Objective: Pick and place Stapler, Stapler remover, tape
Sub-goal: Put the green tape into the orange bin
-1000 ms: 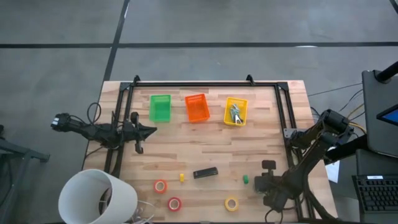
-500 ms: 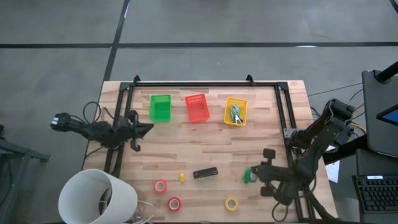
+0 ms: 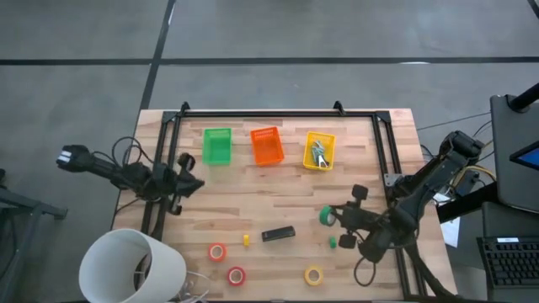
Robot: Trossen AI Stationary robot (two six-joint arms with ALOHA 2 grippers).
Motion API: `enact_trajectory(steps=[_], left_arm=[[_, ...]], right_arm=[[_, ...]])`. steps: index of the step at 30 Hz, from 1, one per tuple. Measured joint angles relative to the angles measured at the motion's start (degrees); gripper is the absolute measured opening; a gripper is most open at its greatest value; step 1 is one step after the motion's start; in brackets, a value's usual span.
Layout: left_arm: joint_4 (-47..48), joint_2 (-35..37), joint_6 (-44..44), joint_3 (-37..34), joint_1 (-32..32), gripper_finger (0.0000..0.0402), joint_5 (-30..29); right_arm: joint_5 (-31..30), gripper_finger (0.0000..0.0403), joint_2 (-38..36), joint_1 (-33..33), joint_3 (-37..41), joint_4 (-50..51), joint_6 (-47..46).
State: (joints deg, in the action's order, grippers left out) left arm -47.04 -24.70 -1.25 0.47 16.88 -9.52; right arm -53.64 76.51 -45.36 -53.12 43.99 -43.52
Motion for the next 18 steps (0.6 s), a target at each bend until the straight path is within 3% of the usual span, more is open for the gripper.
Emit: enact_trajectory(steps=[3, 6, 9, 18], left_arm=[[-1.8, -7.0, -2.3, 1.8, 0.1, 0.001, 3.5], [-2.1, -14.8, -6.4, 5.9, 0.0, 0.001, 0.4], [-2.3, -21.2, -5.5, 11.8, -0.1, 0.001, -3.4], [-3.6, -41.8, 1.2, 30.1, -0.6, 0.0028, -1.1]], right_arm=[[-0.2, 0.0045, 1.5, 2.3, 0.1, -2.8, 4.3], [-0.3, 0.0042, 2.2, 4.2, 0.1, -6.5, 9.3], [-0.6, 0.0041, 2.7, 5.4, 0.1, -10.0, 15.1], [-3.8, 0.0042, 0.9, 7.6, 0.1, -13.5, 26.0]])
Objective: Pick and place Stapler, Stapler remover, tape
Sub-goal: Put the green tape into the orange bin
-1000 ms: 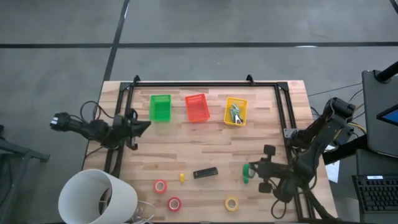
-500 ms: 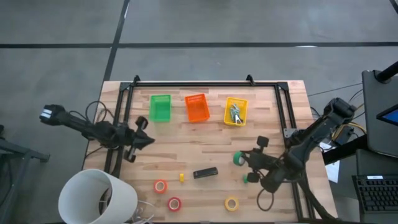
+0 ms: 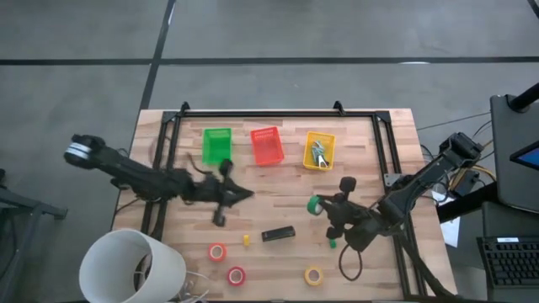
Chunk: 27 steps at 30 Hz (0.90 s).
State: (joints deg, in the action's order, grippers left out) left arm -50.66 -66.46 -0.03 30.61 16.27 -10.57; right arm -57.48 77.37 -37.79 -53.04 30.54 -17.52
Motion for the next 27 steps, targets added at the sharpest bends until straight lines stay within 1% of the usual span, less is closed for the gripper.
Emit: enact_trajectory(steps=[4, 7, 9, 11, 15, 18, 21, 24, 27], left_arm=[[-1.6, -10.8, -0.1, 6.4, 0.0, 0.0082, 0.6], [-2.6, -18.2, -0.5, 10.5, -0.1, 0.0128, 2.7], [-4.6, -22.1, -0.6, 13.3, 0.0, 0.0152, 4.9], [-5.3, -24.4, -1.4, 15.0, 0.2, 0.0168, 6.5], [-5.1, -27.4, -4.1, 16.1, 0.2, 0.0178, 6.4], [-6.2, -28.1, -6.3, 16.7, 0.2, 0.0178, 5.3], [-6.1, -29.5, -7.5, 17.0, 0.2, 0.0177, 3.4], [-8.9, -30.6, -7.4, 16.9, 0.2, 0.0177, 3.3], [-9.4, -31.4, -7.4, 17.6, 0.2, 0.0177, 3.1]], right_arm=[[-1.5, 0.0043, -0.4, 0.0, 0.0, -1.0, 3.2], [-1.7, 0.0043, -0.8, 0.0, 0.0, -4.1, 7.9], [-1.7, 0.0041, -0.8, -0.1, 0.0, -6.7, 11.0], [-1.7, 0.0041, -0.8, -0.5, 0.0, -8.8, 14.1], [-2.3, 0.0042, -0.8, -1.7, 0.0, -12.9, 18.9], [-5.1, 0.0042, -0.8, -2.6, 0.0, -16.9, 23.1], [-5.5, 0.004, -0.8, -2.9, 0.0, -22.0, 27.3], [-5.5, 0.0043, -0.8, -2.8, 0.0, -24.5, 29.1], [-5.5, 0.0044, -0.7, -2.7, 0.0, -25.6, 29.9]])
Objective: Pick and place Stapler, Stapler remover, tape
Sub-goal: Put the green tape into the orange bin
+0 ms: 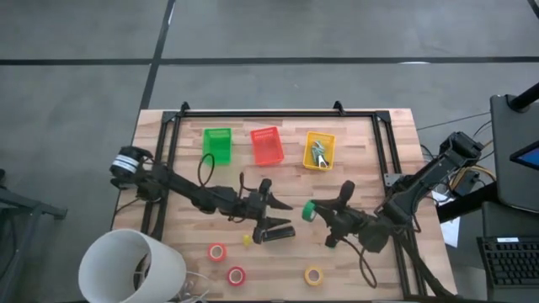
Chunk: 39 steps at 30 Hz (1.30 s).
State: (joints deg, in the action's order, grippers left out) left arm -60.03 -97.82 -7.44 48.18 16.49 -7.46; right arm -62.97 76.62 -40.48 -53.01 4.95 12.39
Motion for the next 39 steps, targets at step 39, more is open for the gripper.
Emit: enact_trajectory(steps=[39], left_arm=[[2.0, -5.0, 3.4, 7.9, -1.1, 0.0097, -2.2]], right_arm=[[6.7, 0.0048, 0.2, 7.4, 0.2, -4.5, -1.9]])
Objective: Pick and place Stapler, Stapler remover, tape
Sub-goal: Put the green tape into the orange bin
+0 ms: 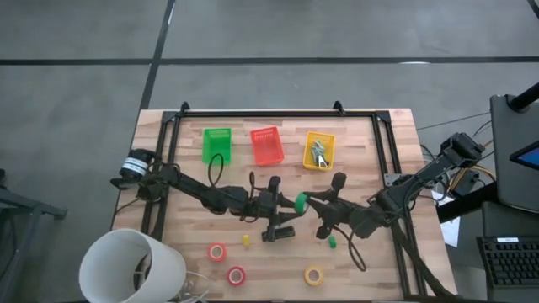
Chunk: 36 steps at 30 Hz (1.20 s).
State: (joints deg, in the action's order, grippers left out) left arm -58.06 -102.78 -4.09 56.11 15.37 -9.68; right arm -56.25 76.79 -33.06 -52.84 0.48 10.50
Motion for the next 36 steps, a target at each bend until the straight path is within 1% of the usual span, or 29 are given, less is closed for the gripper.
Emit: enact_trajectory(steps=[3, 6, 9, 11, 13, 17, 21, 25, 29, 31, 34, 36], left_arm=[[0.1, 0.0, 0.1, -0.1, 0.0, 0.0065, -0.3], [0.1, 0.0, 0.3, -0.1, -0.1, 0.0048, -0.3], [0.1, 0.0, 0.6, -0.1, -0.1, 0.0052, -1.0], [0.1, 0.0, 0.6, -0.1, -0.1, 0.0059, -1.1], [0.4, 0.0, 0.7, -0.1, -0.1, 0.0062, -2.4], [1.6, 0.0, 0.8, -0.4, -0.1, 0.0058, -7.6], [2.4, 0.0, 0.7, -1.4, -0.1, 0.0055, -13.9], [3.8, 0.0, 0.5, -1.8, -0.1, 0.0058, -25.0], [6.4, 0.0, 0.1, -1.7, -0.9, 0.0058, -36.8], [8.2, 0.1, -1.8, -1.4, -2.0, 0.0057, -38.6], [12.9, 0.6, -3.4, -0.4, -4.4, 0.0058, -37.3], [18.7, 1.2, -4.7, 0.7, -6.4, 0.0058, -36.7]], right_arm=[[1.5, 0.0049, 0.0, 0.4, 0.0, 0.0, -0.2], [1.8, 0.0057, 0.0, 0.5, 0.0, 0.1, 0.2], [0.8, 0.0076, -0.2, 0.5, 0.1, 0.7, 0.9], [0.7, 0.0095, -0.7, 0.5, 0.1, 0.8, 0.9], [0.6, 0.0115, -1.0, 0.4, 0.1, 1.1, 0.9], [0.6, 0.0158, -2.3, -0.6, 0.1, 3.7, -1.5], [0.6, 0.0189, -4.4, -2.1, 0.1, 10.3, -8.0], [0.8, 0.02, -5.4, -3.7, 0.1, 16.7, -16.1], [1.1, 0.0198, -5.4, -5.5, 0.7, 20.4, -21.5], [1.1, 0.0195, -5.4, -6.1, 1.5, 20.3, -22.5], [1.2, 0.019, -5.4, -6.2, 3.1, 20.3, -23.9], [1.2, 0.0186, -5.4, -6.2, 4.3, 20.4, -24.9]])
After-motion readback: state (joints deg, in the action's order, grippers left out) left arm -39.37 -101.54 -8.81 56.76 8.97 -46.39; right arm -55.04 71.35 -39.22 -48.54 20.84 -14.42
